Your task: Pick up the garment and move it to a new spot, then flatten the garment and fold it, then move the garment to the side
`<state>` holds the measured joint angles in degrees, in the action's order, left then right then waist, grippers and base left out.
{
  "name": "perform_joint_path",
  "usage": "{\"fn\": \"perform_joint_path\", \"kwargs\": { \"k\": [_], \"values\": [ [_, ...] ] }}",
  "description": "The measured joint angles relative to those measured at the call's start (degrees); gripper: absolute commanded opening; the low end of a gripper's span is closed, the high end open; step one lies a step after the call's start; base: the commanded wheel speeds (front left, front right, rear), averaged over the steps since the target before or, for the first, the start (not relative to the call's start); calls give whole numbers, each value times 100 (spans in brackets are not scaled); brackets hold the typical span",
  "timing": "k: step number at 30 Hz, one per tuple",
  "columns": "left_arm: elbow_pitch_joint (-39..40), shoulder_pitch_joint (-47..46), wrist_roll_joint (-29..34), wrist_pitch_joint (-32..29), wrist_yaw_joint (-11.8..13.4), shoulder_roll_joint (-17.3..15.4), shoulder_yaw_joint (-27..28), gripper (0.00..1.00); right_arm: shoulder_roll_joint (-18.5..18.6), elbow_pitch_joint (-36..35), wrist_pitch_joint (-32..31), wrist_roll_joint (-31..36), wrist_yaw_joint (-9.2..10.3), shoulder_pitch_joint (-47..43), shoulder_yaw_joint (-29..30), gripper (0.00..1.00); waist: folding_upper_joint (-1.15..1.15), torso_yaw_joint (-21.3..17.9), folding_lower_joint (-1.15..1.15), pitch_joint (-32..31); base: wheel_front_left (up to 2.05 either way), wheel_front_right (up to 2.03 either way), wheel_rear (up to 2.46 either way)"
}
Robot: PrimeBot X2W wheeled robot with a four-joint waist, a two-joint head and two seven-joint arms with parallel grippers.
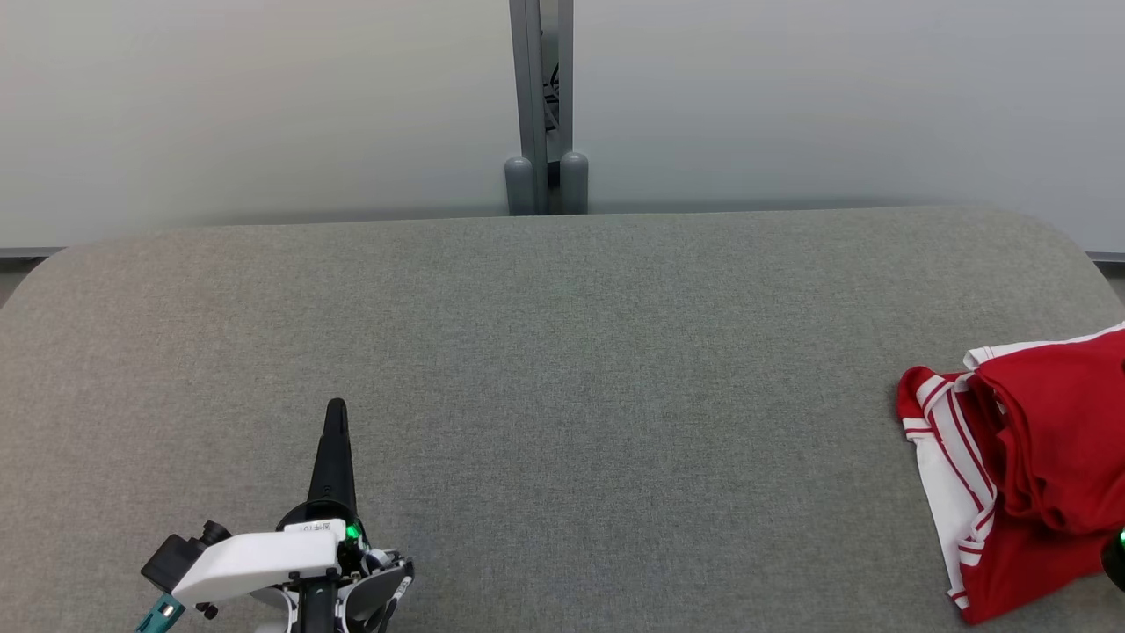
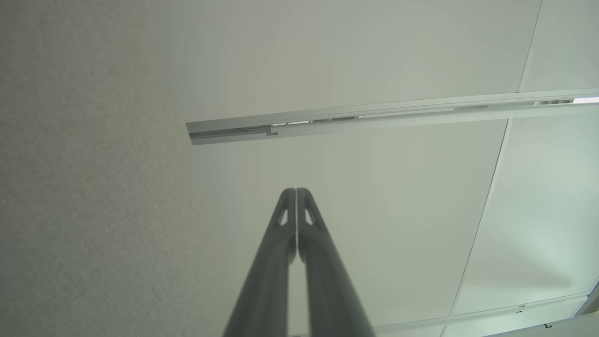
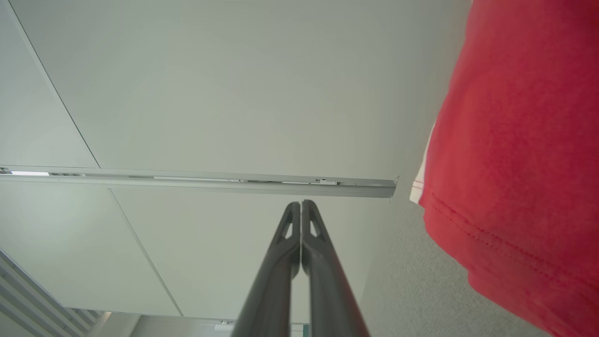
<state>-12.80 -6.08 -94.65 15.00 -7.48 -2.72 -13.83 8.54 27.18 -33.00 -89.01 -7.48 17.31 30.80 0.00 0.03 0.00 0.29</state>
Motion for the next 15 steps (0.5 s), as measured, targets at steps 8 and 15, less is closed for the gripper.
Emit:
{"fn": "perform_joint_path", "kwargs": {
  "k": [8,15],
  "values": [
    [0,1,1,0,0,0,0,0,2,0,1,-11,0,0,-7,0,0,0,0,0,0,0,0],
    [1,1,1,0,0,0,0,0,3,0,1,-11,0,-1,-8,0,0,0,0,0,0,0,0]
  ]
}}
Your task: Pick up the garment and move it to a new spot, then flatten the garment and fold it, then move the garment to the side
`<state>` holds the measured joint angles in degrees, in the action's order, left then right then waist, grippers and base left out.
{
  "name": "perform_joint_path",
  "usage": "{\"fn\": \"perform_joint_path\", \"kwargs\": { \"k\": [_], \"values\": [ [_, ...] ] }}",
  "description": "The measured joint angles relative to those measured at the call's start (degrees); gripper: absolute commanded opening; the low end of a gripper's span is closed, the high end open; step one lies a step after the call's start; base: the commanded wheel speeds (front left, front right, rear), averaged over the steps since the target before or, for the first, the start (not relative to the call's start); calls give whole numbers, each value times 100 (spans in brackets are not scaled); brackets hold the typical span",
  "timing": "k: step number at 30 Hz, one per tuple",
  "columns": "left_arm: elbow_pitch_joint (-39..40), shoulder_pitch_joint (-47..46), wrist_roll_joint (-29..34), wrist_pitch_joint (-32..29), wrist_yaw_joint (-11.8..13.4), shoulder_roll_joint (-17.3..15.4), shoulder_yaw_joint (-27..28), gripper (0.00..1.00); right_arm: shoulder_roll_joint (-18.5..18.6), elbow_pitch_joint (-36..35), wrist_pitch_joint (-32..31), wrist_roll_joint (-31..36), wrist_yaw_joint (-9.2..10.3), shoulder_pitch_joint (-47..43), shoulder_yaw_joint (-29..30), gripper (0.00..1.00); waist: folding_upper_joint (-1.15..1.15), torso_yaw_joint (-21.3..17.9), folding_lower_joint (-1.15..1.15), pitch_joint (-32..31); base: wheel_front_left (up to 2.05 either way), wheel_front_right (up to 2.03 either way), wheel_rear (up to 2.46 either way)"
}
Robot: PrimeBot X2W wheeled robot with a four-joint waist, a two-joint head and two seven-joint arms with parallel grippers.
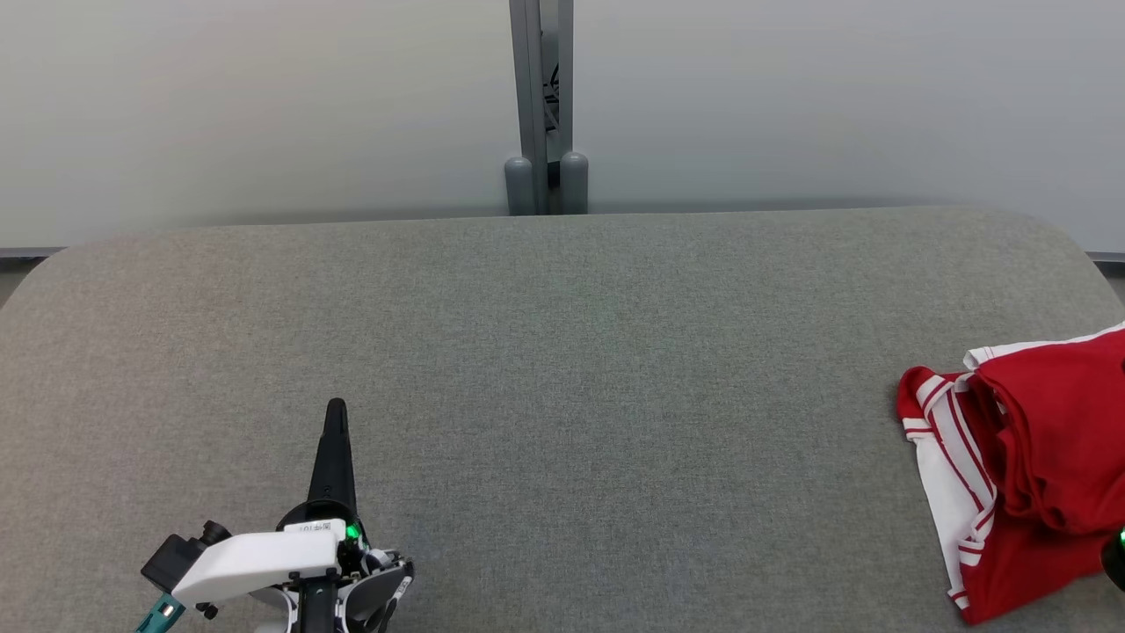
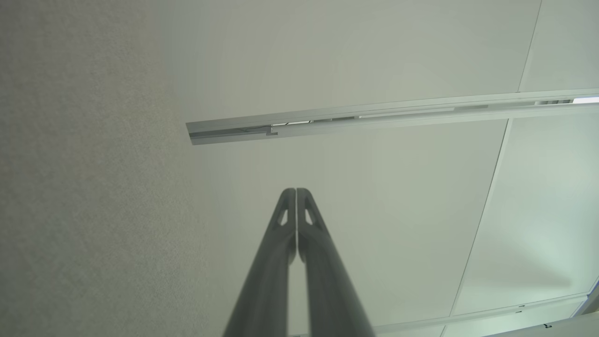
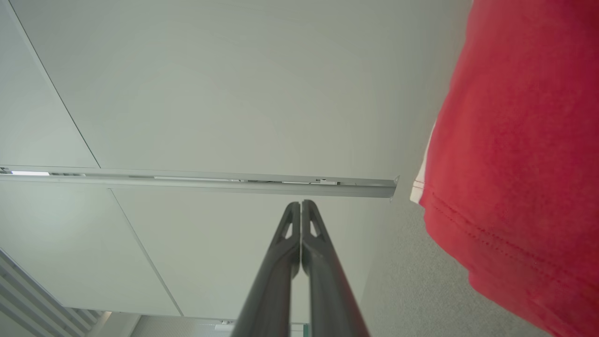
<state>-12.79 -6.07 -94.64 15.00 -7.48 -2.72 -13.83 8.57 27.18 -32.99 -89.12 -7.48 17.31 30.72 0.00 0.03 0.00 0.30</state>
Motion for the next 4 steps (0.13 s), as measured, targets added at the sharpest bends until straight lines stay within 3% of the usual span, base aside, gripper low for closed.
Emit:
{"fn": "perform_joint_path", "kwargs": {
  "k": [4],
  "values": [
    [0,0,-1,0,0,0,0,0,1,0,0,-1,0,0,-3,0,0,0,0,0,0,0,0]
  ]
}}
